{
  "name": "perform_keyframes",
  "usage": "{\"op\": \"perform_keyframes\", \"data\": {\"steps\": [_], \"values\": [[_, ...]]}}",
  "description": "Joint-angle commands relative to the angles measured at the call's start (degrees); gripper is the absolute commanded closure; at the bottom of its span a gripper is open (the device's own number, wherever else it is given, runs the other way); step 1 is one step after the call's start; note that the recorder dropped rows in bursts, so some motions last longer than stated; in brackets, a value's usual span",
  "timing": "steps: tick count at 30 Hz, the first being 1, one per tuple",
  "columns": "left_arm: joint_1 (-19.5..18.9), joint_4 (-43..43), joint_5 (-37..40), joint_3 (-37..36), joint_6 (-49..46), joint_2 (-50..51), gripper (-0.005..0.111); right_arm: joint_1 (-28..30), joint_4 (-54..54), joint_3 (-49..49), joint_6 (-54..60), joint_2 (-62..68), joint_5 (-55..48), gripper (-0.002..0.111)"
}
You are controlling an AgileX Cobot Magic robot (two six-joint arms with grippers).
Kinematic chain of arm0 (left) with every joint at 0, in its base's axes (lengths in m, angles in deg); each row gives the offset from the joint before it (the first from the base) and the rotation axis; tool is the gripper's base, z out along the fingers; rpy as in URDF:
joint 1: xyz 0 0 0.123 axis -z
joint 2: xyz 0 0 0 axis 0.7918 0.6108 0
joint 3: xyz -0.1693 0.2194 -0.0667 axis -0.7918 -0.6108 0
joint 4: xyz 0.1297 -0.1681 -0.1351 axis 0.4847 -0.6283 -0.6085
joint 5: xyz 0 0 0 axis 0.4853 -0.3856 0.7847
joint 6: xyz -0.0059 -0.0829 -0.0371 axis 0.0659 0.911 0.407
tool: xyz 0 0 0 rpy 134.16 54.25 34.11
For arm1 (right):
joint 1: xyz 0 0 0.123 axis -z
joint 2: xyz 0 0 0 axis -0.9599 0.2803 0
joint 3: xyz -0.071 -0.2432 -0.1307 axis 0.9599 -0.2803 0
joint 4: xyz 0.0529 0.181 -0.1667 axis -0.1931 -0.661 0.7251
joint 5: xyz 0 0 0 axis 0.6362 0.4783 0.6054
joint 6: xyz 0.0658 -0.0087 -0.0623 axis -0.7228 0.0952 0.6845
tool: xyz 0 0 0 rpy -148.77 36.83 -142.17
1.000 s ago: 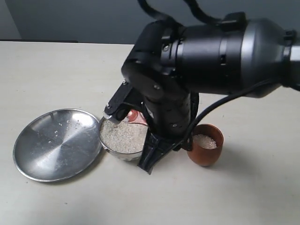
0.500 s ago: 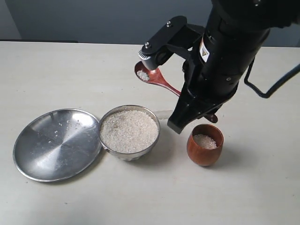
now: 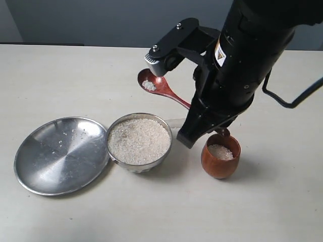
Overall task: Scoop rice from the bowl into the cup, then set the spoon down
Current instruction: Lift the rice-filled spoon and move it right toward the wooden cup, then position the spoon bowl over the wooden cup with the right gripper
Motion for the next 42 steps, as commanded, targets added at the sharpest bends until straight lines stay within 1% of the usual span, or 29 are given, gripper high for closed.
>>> {"op": "perform_keyframes", "data": {"steps": [1,6,9,12,15,20,31,36,42], "values": [[-0.1,-0.4,-0.4,-0.2,0.2,-0.3,0.106,1.6,3.1,-0.1,0.0,-0.4,-0.1,0.109],[-0.1,-0.4,-0.4,-0.2,0.2,-0.3,0.106,8.7,-0.6,-0.1,0.3,-0.6,-0.1,0.109],[-0.1,-0.4,-0.4,-0.2,0.2,-0.3,0.106,12.0,-2.0,-0.1,1.9,-1.2,-0.1,0.109],[-0.1,-0.4,-0.4,-0.2,0.2,-0.3,0.106,14.7,-2.8,-0.2,3.8,-2.4,-0.1,0.109],[-0.1,-0.4,-0.4,-0.2,0.2,-0.3,0.106,16.4,-2.6,-2.3,5.4,-4.1,-0.1,0.109],[-0.1,-0.4,-0.4,-0.2,0.2,-0.3,0.106,17.4,1.2,-8.9,5.8,-7.6,-0.1,0.109],[-0.1,-0.4,-0.4,-0.2,0.2,-0.3,0.106,17.4,1.6,-21.6,5.8,-13.5,1.0,0.109],[-0.1,-0.4,-0.4,-0.2,0.2,-0.3,0.106,17.4,1.6,-25.2,4.5,-14.0,4.3,0.109],[-0.1,-0.4,-0.4,-0.2,0.2,-0.3,0.106,17.4,1.8,-26.9,3.7,-14.0,7.4,0.109]]}}
